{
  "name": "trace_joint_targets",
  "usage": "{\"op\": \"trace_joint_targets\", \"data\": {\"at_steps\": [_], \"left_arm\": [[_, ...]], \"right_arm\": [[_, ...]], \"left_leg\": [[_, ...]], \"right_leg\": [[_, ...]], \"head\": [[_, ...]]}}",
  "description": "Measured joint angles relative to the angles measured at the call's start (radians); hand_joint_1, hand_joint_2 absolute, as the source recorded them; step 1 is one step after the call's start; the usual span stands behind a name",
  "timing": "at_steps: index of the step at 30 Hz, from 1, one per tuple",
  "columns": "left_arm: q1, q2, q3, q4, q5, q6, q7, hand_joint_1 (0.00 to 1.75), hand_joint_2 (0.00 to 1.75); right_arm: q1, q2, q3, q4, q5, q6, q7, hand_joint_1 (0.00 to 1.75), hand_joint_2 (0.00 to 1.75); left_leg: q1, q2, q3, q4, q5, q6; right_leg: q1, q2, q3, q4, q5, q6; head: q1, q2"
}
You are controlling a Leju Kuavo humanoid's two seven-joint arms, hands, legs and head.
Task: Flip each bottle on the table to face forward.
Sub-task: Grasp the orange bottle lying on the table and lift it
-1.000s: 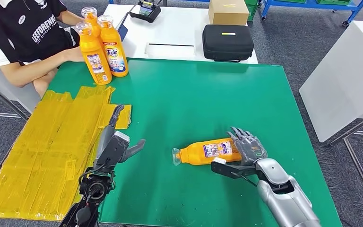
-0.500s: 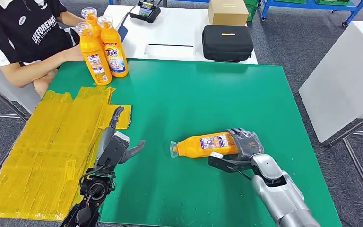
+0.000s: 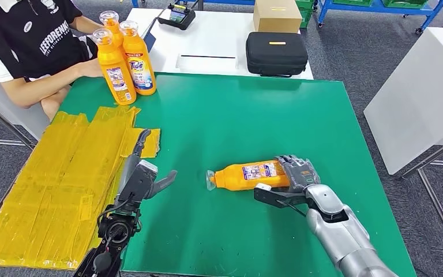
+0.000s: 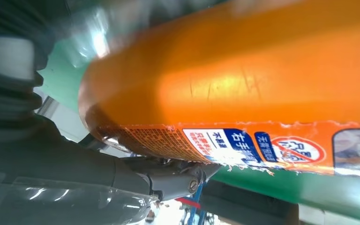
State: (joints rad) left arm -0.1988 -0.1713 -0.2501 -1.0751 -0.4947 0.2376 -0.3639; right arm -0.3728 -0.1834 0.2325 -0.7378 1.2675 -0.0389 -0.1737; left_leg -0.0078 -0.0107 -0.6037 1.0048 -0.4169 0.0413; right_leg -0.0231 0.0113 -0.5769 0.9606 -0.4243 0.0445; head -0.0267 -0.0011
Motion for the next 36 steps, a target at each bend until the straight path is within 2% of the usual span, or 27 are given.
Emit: {"op": "trace_joint_targets", "data": {"at_steps": [2, 5, 9, 13, 21, 28, 32, 36], "left_arm": [[0.008, 0.0, 0.002, -0.003, 0.003, 0.001, -0.004, 0.0, 1.75], [0.033, 0.0, 0.005, -0.024, 0.007, -0.017, -0.009, 0.0, 1.75], [0.043, -0.003, 0.002, -0.059, 0.028, -0.082, -0.007, 0.0, 1.75], [0.043, -0.005, 0.0, -0.083, 0.035, -0.103, -0.002, 0.0, 1.75], [0.043, -0.005, -0.002, -0.102, 0.048, -0.121, -0.002, 0.0, 1.75], [0.043, -0.004, -0.024, -0.152, 0.201, -0.285, 0.004, 0.0, 1.75], [0.041, 0.0, -0.031, -0.161, 0.343, -0.386, 0.005, 0.0, 1.75], [0.037, 0.004, -0.04, -0.167, 0.471, -0.45, 0.01, 0.0, 1.75]], "right_arm": [[0.022, 0.011, -0.006, -0.013, -0.039, -0.098, -0.019, 1.75, 1.75], [0.073, 0.057, -0.048, -0.081, -0.152, -0.229, -0.043, 1.75, 1.75], [0.125, 0.126, -0.128, -0.202, -0.282, -0.281, -0.064, 1.75, 1.75], [0.152, 0.161, -0.176, -0.27, -0.315, -0.29, -0.075, 1.75, 1.75], [0.169, 0.185, -0.209, -0.305, -0.343, -0.296, -0.092, 1.75, 1.75], [0.173, 0.233, -0.223, -0.309, -0.593, -0.298, -0.194, 1.75, 1.75], [0.169, 0.268, -0.222, -0.307, -0.76, -0.229, -0.255, 1.75, 1.75], [0.153, 0.296, -0.194, -0.292, -0.844, -0.172, -0.286, 1.75, 1.75]], "left_leg": [[0.0, 0.0, -0.001, 0.0, 0.0, 0.0], [0.0, -0.001, -0.003, 0.0, 0.0, 0.0], [0.001, -0.004, -0.006, 0.0, 0.0, 0.0], [0.0, -0.005, -0.007, 0.0, 0.0, 0.0], [0.0, -0.005, -0.007, 0.0, 0.0, 0.0], [0.0, -0.005, -0.007, 0.0, 0.0, 0.0], [0.0, -0.005, -0.007, 0.0, 0.0, 0.0], [0.0, -0.005, -0.007, 0.0, 0.0, 0.0]], "right_leg": [[0.0, 0.0, 0.0, 0.0, 0.0, 0.0], [0.0, 0.0, -0.003, 0.0, 0.0, 0.0], [0.001, -0.002, -0.004, 0.0, -0.001, 0.0], [0.0, -0.002, -0.005, 0.0, -0.001, 0.0], [0.0, -0.003, -0.005, 0.0, -0.001, 0.0], [0.0, -0.002, -0.005, 0.0, -0.001, 0.0], [0.0, -0.002, -0.005, 0.0, -0.001, 0.0], [0.0, -0.002, -0.005, 0.0, -0.001, 0.0]], "head": [[0.0, 0.0], [0.0, 0.0], [0.0, 0.0], [0.0, 0.0], [0.0, 0.0], [0.0, 0.0], [0.0, 0.0], [0.0, 0.0]]}}
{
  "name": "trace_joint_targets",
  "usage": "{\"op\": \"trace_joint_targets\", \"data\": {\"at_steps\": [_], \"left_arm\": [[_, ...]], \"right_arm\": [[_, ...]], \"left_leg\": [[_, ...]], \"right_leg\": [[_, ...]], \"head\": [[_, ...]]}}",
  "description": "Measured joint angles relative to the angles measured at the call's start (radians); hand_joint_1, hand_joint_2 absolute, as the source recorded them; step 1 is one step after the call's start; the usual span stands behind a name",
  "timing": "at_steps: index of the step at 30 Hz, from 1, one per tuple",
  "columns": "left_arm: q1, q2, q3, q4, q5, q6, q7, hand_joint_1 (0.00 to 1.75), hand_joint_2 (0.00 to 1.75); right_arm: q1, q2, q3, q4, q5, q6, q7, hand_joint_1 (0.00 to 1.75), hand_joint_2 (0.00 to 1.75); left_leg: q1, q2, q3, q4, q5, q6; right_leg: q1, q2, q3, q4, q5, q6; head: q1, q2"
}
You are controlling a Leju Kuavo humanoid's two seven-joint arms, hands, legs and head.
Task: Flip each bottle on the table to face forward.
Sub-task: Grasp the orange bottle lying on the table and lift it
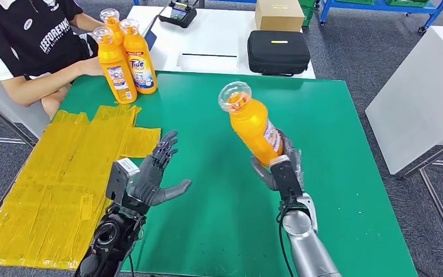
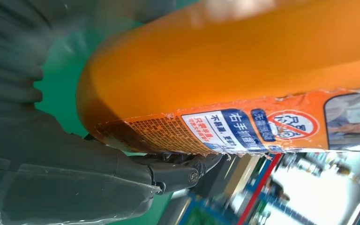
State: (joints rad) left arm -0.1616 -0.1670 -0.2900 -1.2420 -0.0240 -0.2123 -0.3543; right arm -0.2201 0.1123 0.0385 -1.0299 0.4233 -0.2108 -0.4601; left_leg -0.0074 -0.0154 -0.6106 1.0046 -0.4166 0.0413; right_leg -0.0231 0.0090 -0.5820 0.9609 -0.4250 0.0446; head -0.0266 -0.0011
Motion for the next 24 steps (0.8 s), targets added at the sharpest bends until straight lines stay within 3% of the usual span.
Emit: {"op": "trace_joint_targets", "data": {"at_steps": [7, 15, 24], "left_arm": [[-0.008, 0.005, -0.017, -0.009, 0.099, -0.039, 0.021, 0.0, 1.75], [-0.014, 0.01, -0.028, -0.009, 0.111, -0.035, 0.022, 0.0, 1.75], [-0.025, 0.012, -0.032, -0.016, 0.122, 0.029, 0.018, 0.0, 1.75]], "right_arm": [[-0.052, 0.045, 0.08, 0.083, -0.081, 0.059, -0.044, 1.75, 1.75], [-0.071, 0.07, 0.134, 0.143, -0.098, 0.065, -0.061, 1.75, 1.75], [-0.076, 0.107, 0.221, 0.22, -0.074, 0.112, -0.04, 1.75, 1.75]], "left_leg": [[0.0, 0.0, 0.0, 0.0, 0.0, 0.0], [0.0, 0.0, 0.0, 0.0, 0.0, 0.0], [0.001, 0.0, 0.0, 0.0, 0.0, 0.0]], "right_leg": [[0.0, 0.0, 0.0, 0.0, 0.0, 0.0], [0.0, 0.0, 0.0, 0.0, 0.0, 0.0], [0.001, 0.0, -0.001, 0.0, 0.0, 0.0]], "head": [[0.0, 0.0], [0.0, 0.0], [0.0, 0.0]]}}
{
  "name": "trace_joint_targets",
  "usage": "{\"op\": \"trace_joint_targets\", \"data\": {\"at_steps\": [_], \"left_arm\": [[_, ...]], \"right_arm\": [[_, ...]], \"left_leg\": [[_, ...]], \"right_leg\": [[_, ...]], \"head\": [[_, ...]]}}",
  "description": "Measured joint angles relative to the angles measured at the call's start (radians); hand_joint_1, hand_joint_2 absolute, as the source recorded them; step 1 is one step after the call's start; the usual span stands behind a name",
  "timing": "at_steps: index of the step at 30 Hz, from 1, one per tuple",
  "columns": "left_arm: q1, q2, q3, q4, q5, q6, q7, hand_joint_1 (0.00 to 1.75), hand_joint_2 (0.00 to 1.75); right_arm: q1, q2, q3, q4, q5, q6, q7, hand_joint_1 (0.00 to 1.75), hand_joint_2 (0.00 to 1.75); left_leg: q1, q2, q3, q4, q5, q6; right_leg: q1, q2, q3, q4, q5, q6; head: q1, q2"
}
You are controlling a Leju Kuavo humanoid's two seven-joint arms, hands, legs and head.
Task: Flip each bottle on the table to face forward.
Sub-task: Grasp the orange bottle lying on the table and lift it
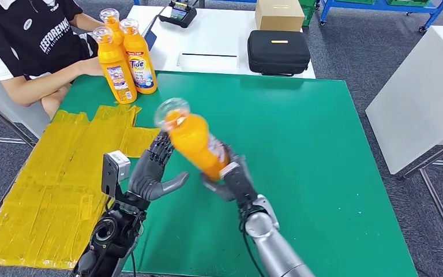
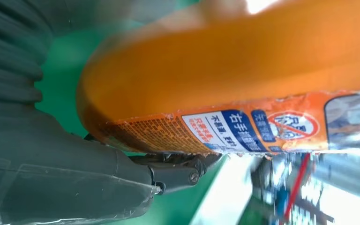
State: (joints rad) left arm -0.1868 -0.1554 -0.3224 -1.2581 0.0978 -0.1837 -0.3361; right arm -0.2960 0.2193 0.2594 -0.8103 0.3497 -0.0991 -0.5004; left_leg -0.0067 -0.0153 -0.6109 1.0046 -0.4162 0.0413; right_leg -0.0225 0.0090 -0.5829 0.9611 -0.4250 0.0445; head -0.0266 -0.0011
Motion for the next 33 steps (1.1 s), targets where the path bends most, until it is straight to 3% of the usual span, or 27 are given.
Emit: {"op": "trace_joint_targets", "data": {"at_steps": [7, 16, 20, 33], "left_arm": [[-0.019, -0.001, -0.002, 0.001, 0.033, 0.018, -0.003, 0.0, 1.75], [-0.02, -0.001, 0.001, 0.005, 0.058, 0.049, -0.016, 0.04, 1.75], [-0.02, -0.001, 0.001, 0.012, 0.061, 0.064, -0.026, 1.75, 1.75], [-0.02, -0.001, 0.001, 0.019, 0.068, 0.078, -0.036, 1.75, 1.75]], "right_arm": [[-0.001, 0.04, 0.102, 0.097, 0.004, 0.028, 0.021, 1.75, 1.75], [-0.013, 0.047, 0.155, 0.147, 0.002, 0.055, 0.045, 1.75, 1.75], [-0.014, 0.046, 0.168, 0.15, -0.005, 0.054, 0.048, 1.75, 1.75], [-0.013, 0.039, 0.18, 0.149, -0.013, 0.051, 0.048, 1.75, 1.75]], "left_leg": [[0.001, 0.0, -0.001, 0.0, 0.0, 0.0], [0.0, 0.0, -0.001, 0.0, 0.0, 0.0], [0.0, 0.0, -0.001, 0.0, 0.0, 0.0], [0.0, 0.0, -0.001, 0.0, 0.0, 0.0]], "right_leg": [[0.001, 0.0, -0.001, 0.0, 0.0, 0.0], [0.0, 0.0, -0.001, 0.0, 0.0, 0.0], [0.0, 0.0, -0.001, 0.0, 0.0, 0.0], [0.0, 0.0, -0.001, 0.0, 0.0, 0.0]], "head": [[0.0, 0.0], [0.0, 0.0], [0.0, 0.0], [0.0, 0.0]]}}
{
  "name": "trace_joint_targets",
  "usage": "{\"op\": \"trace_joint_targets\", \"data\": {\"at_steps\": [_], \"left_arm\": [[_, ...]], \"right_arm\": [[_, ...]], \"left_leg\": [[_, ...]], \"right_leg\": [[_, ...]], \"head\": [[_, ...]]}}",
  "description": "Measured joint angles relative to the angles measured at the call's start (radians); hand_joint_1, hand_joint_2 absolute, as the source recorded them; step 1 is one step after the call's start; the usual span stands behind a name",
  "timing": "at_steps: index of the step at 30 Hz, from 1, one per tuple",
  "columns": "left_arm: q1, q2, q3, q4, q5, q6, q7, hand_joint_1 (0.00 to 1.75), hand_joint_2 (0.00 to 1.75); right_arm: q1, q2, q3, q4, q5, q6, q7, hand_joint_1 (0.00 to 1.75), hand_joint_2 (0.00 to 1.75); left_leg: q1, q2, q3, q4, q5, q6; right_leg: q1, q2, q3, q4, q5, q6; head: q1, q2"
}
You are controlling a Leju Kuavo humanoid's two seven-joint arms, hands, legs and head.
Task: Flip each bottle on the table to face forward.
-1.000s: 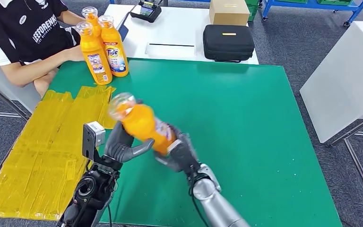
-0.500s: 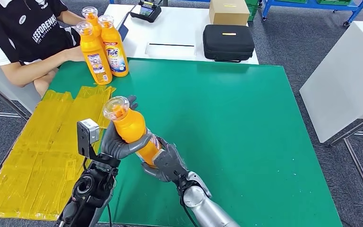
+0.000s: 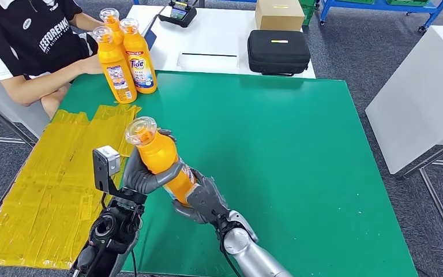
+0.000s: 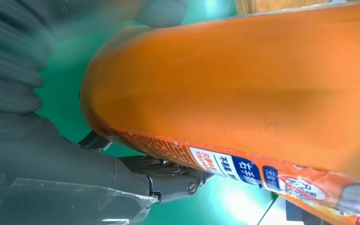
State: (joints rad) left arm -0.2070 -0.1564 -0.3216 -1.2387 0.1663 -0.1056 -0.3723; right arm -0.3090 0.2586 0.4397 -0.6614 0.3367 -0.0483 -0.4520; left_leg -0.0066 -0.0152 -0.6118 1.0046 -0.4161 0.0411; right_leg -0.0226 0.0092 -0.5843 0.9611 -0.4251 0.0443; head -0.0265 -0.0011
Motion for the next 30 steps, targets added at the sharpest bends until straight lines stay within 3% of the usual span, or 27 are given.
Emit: {"op": "trace_joint_targets", "data": {"at_steps": [12, 13, 16, 17, 25, 28, 30], "left_arm": [[-0.01, -0.001, -0.001, 0.003, 0.014, 0.022, -0.014, 1.75, 1.75], [-0.011, -0.002, -0.002, 0.001, 0.018, 0.023, -0.015, 1.75, 1.75], [-0.014, -0.004, -0.002, -0.013, 0.038, 0.022, -0.018, 1.75, 1.75], [-0.014, -0.004, -0.001, -0.019, 0.044, 0.022, -0.021, 1.75, 1.75], [0.023, 0.008, 0.027, -0.082, -0.013, 0.084, -0.069, 1.75, 1.75], [0.03, 0.019, 0.031, -0.106, -0.193, 0.218, -0.115, 1.75, 1.75], [0.03, 0.026, 0.026, -0.124, -0.429, 0.379, -0.121, 1.75, 1.75]], "right_arm": [[0.027, -0.03, -0.008, -0.107, -0.031, -0.051, -0.002, 1.75, 1.75], [0.032, -0.035, -0.011, -0.127, -0.033, -0.058, -0.002, 1.55, 1.75], [0.054, -0.05, -0.02, -0.192, -0.031, -0.095, -0.003, 0.24, 1.75], [0.064, -0.054, -0.024, -0.218, -0.032, -0.11, -0.005, 0.0, 1.75], [0.148, -0.104, -0.082, -0.488, -0.091, -0.192, -0.036, 0.0, 1.75], [0.188, -0.12, -0.095, -0.595, -0.099, -0.22, -0.042, 0.0, 1.75], [0.208, -0.129, -0.103, -0.656, -0.107, -0.246, -0.044, 0.0, 1.75]], "left_leg": [[0.0, 0.0, 0.0, 0.0, 0.0, 0.0], [0.0, 0.0, 0.0, 0.0, 0.0, 0.0], [0.0, 0.0, -0.001, 0.0, 0.0, 0.0], [0.0, 0.0, -0.001, 0.0, 0.0, 0.0], [0.0, 0.0, -0.001, 0.0, 0.0, 0.0], [0.0, 0.0, -0.002, 0.0, 0.0, 0.0], [0.0, 0.0, -0.002, 0.0, 0.0, 0.0]], "right_leg": [[0.0, 0.0, 0.0, 0.0, 0.0, 0.0], [0.0, 0.0, 0.0, 0.0, 0.0, 0.0], [0.0, 0.0, 0.0, 0.0, 0.0, 0.0], [0.0, 0.0, 0.0, 0.0, 0.0, 0.0], [0.0, 0.0, -0.001, 0.0, 0.0, 0.0], [0.0, 0.0, -0.001, 0.0, 0.0, 0.0], [0.0, 0.0, -0.001, 0.0, 0.0, 0.0]], "head": [[0.0, 0.0], [0.0, 0.0], [0.0, 0.0], [0.0, 0.0], [0.0, 0.0], [0.0, 0.0], [0.0, 0.0]]}}
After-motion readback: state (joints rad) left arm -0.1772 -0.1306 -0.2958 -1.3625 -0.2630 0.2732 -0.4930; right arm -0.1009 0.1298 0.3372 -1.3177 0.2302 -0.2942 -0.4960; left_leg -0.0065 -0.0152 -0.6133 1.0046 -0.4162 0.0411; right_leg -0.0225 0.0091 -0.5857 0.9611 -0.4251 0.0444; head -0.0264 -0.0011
